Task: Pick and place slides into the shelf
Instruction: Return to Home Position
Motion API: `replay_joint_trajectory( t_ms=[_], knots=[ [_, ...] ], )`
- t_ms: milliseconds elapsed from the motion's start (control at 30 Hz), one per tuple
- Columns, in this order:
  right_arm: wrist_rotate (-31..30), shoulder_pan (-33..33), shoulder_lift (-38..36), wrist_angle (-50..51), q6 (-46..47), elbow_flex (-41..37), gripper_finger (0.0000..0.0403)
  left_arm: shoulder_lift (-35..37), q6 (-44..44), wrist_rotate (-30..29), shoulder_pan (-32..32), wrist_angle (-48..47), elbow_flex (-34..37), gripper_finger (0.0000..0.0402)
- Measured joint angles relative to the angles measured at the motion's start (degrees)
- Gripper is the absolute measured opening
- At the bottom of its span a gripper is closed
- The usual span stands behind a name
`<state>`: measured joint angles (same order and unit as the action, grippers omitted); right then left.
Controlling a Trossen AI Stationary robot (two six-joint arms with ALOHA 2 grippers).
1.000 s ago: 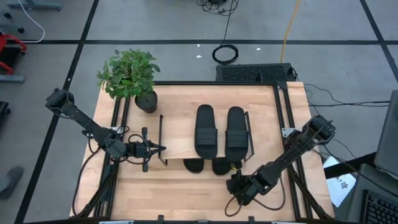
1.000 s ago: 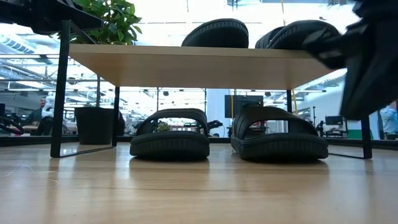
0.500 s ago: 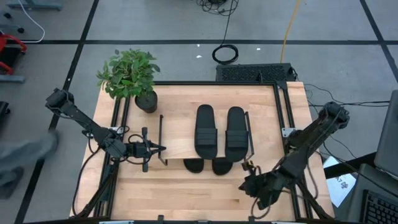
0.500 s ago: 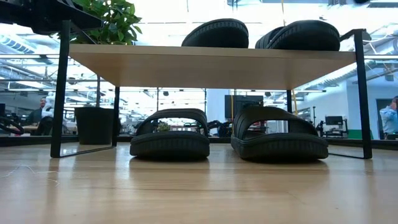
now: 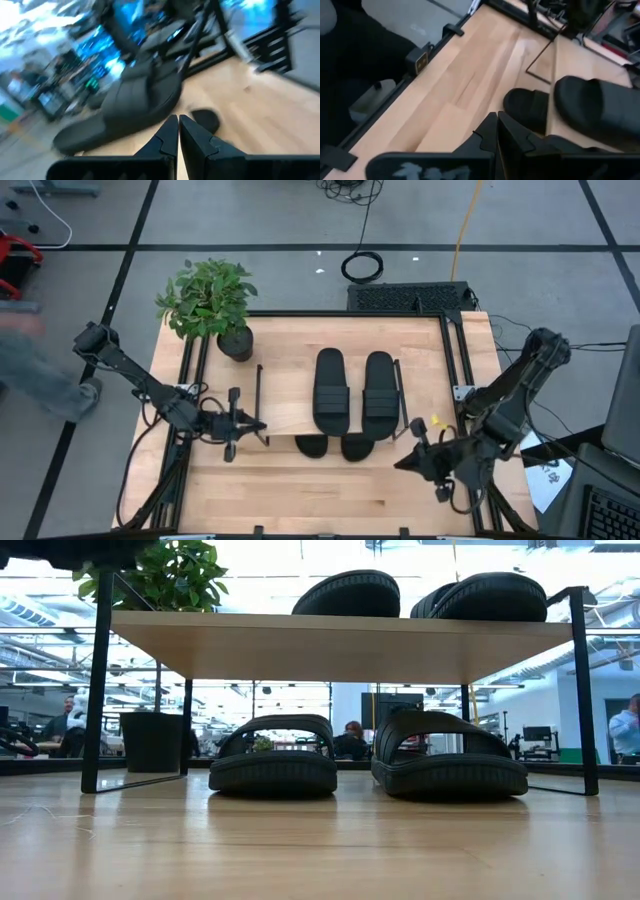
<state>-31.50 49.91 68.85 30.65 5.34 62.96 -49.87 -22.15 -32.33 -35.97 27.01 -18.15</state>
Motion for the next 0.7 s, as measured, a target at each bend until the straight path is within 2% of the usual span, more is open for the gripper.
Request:
replay_joint_trajectory(
  t_ms=[100,167,367,433,600,700],
  knots=[
    [0.0,-1.2,-1.0,-0.5,-0.5,0.0,0.0004,0.0,-2.2,3.8,0.0,2.6,0.0,0.0021],
    [0.0,-2.7,-1.0,-2.7,-1.4,-1.0,0.0004,0.0,-3.4,4.1,0.0,2.9,-0.3,0.0021],
    [3.1,-9.7,-1.3,-23.0,-12.6,-8.0,0.0004,-0.1,-11.9,5.5,0.0,-4.7,-6.2,0.0021],
    [7.3,-12.9,-2.6,-26.4,-13.9,-9.0,0.0004,-0.1,-16.5,7.4,0.0,-6.8,-9.2,0.0021],
    [22.8,-21.3,-7.6,-27.3,-15.8,-9.1,0.0004,0.0,-24.3,12.0,0.7,-11.8,-17.0,0.0021],
    [25.5,-25.2,-11.1,-29.1,-16.4,-9.1,0.0004,-0.1,-26.7,13.4,2.8,-16.1,-20.9,0.0021]
  ],
)
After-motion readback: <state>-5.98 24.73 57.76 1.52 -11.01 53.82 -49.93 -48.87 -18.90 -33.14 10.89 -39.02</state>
